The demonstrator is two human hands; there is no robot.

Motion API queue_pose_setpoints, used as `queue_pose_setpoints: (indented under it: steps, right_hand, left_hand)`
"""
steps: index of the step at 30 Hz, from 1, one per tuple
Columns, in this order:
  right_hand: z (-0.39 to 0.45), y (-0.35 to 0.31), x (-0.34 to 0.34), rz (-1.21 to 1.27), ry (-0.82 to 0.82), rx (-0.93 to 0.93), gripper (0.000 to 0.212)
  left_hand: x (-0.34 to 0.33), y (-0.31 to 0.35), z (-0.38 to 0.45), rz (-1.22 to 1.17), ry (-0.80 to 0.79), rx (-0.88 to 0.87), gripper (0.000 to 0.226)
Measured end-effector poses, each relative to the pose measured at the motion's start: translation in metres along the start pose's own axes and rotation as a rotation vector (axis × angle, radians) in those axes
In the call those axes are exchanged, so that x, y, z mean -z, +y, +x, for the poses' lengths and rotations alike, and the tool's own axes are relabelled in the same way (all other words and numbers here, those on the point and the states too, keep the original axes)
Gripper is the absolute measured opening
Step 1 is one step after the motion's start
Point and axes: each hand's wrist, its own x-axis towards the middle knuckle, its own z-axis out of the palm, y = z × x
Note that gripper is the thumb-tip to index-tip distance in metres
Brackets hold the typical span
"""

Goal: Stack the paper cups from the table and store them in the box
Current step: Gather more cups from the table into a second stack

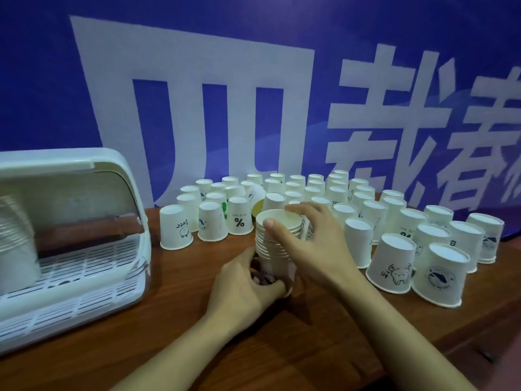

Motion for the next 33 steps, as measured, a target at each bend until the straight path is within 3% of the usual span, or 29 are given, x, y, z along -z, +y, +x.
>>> queue_pose_setpoints:
  steps: [4,9,12,15,20,22,26,30,33]
  right_hand:
    - [0.009,0.02,0.023,-0.08,-0.096,0.009,0.074]
    - [0.033,0.05,0.05,-0.702,-0.198,-0.166,0.061]
    - [0.042,0.056,0.052,-0.948,-0.232,-0.256,0.082]
    - [0.053,0.063,0.053,-1.014,-0.287,-0.354,0.09]
    - [0.045,0.041,0.072,-1.098,-0.156,-0.186,0.051]
    - [0.035,0.025,0.082,-1.007,-0.049,-0.081,0.054]
    - [0.016,-0.009,0.093,-0.465,0.133,-0.001,0.064]
    - [0.008,-0.028,0.088,-0.058,0.199,-0.013,0.062]
    - [0.007,-0.029,0.062,0.104,0.155,-0.021,0.06]
  left_hand:
    - [0.0,0.0,0.0,0.032,-0.011,-0.007,0.057]
    - [-0.001,-0.001,0.001,0.042,-0.01,0.005,0.056]
    - [0.0,-0.001,0.001,0.046,-0.019,0.005,0.057]
    - [0.001,-0.001,0.0,0.046,-0.026,0.009,0.058]
    - [0.0,0.0,0.0,0.051,-0.023,-0.001,0.057]
    - [0.001,-0.001,0.001,0.049,-0.025,-0.001,0.058]
    - [0.001,-0.002,-0.001,0.039,-0.036,0.005,0.059]
    - [-0.001,-0.002,0.0,-0.002,-0.052,0.003,0.052]
    - [-0.002,-0.004,0.0,-0.023,-0.046,-0.016,0.047]
